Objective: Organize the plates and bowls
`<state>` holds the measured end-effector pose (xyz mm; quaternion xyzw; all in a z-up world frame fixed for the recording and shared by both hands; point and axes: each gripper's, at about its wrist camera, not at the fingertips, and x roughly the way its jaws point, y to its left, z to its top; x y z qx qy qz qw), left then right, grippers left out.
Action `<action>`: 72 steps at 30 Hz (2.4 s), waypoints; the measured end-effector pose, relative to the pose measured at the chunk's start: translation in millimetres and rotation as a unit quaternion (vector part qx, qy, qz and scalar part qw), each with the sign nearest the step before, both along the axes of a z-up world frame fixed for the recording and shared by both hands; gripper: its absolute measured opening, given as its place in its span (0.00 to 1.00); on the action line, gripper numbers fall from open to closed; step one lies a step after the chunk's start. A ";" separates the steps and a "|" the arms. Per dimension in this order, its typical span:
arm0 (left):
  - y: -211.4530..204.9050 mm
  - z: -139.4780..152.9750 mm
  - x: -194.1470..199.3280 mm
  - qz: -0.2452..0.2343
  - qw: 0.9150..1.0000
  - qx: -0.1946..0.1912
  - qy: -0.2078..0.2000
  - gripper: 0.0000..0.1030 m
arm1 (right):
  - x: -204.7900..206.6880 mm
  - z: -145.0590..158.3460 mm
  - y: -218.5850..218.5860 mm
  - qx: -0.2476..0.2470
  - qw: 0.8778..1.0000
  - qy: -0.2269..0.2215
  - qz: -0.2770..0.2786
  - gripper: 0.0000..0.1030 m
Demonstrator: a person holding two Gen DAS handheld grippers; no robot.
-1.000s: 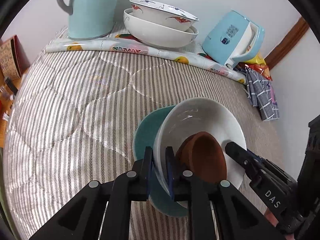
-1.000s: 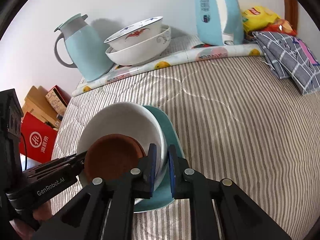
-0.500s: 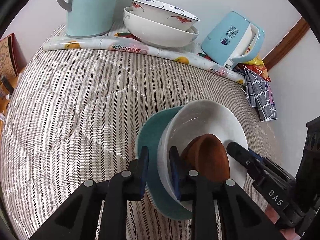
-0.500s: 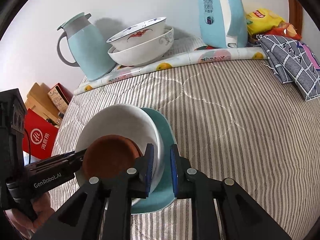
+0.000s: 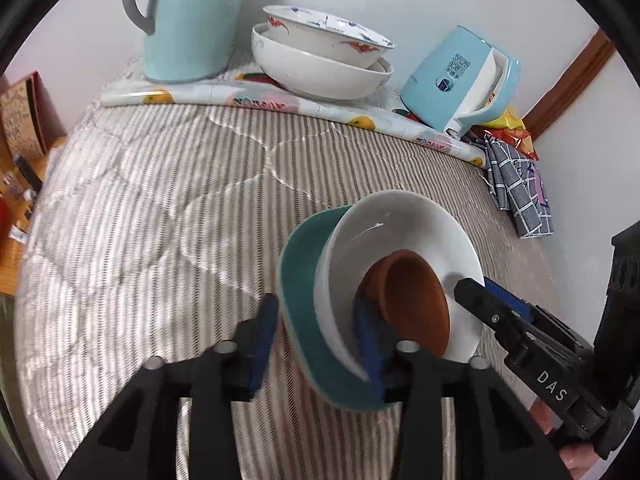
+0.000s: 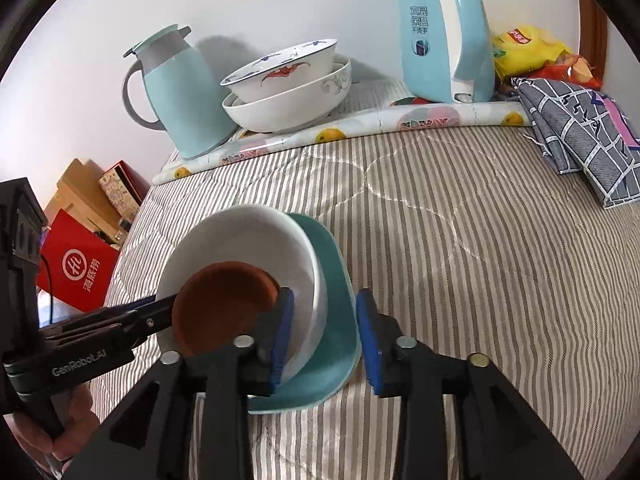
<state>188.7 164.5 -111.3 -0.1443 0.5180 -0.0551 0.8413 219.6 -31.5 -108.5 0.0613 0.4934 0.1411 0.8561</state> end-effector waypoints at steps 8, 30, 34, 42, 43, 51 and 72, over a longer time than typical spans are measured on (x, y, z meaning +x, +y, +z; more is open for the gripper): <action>3.4 19.0 -34.8 0.014 1.000 0.019 -0.020 0.49 | -27.4 10.0 0.4 -0.023 1.000 -0.006 0.010 0.44; -72.8 102.3 -149.8 0.011 0.985 0.088 -0.150 0.77 | -168.5 94.2 -74.9 -0.093 0.985 -0.123 -0.080 0.77; -87.0 112.2 -163.6 0.012 0.983 0.083 -0.165 0.80 | -192.8 106.8 -86.6 -0.085 0.983 -0.142 -0.081 0.88; -112.2 119.9 -180.3 0.003 0.981 0.091 -0.168 0.85 | -221.5 115.1 -102.0 -0.100 0.979 -0.139 -0.108 0.92; -114.8 120.9 -182.2 0.003 0.981 0.093 -0.170 0.85 | -224.3 115.5 -103.9 -0.101 0.979 -0.138 -0.109 0.92; -124.0 133.4 -188.2 -0.001 0.979 0.090 -0.181 0.85 | -237.9 121.9 -118.3 -0.103 0.976 -0.139 -0.129 0.92; -124.9 134.4 -196.2 0.007 0.978 0.104 -0.181 0.85 | -245.6 122.1 -120.4 -0.102 0.974 -0.148 -0.137 0.92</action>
